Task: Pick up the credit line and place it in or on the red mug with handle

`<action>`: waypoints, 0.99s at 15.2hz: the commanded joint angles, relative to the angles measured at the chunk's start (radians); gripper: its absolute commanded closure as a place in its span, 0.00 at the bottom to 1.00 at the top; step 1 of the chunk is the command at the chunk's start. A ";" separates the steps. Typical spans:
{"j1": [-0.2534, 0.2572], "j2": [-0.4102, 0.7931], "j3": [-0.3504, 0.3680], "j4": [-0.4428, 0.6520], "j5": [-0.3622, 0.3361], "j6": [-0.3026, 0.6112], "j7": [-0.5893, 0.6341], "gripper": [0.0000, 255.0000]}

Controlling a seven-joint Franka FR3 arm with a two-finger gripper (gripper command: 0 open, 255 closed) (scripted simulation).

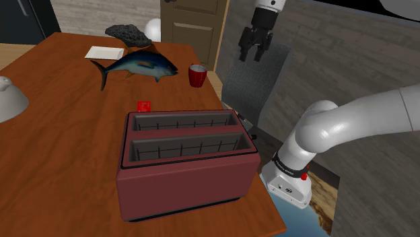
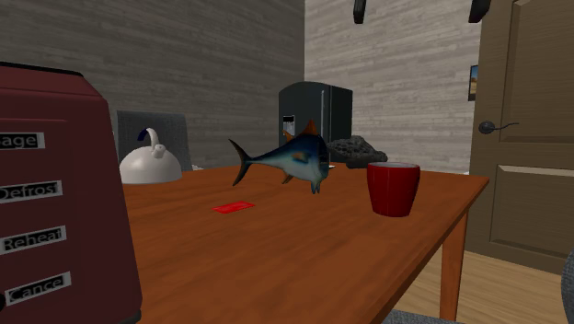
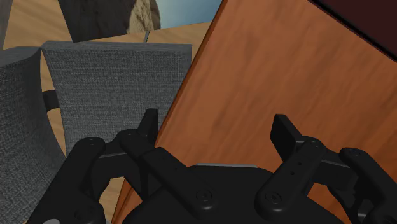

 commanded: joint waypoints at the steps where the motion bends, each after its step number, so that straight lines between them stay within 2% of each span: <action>1: 0.000 0.000 0.000 0.000 0.000 0.000 0.000 0.00; 8: 0.029 0.246 0.092 0.090 0.092 0.072 0.161 0.00; 15: 0.057 0.519 0.159 0.237 0.159 0.122 0.308 0.00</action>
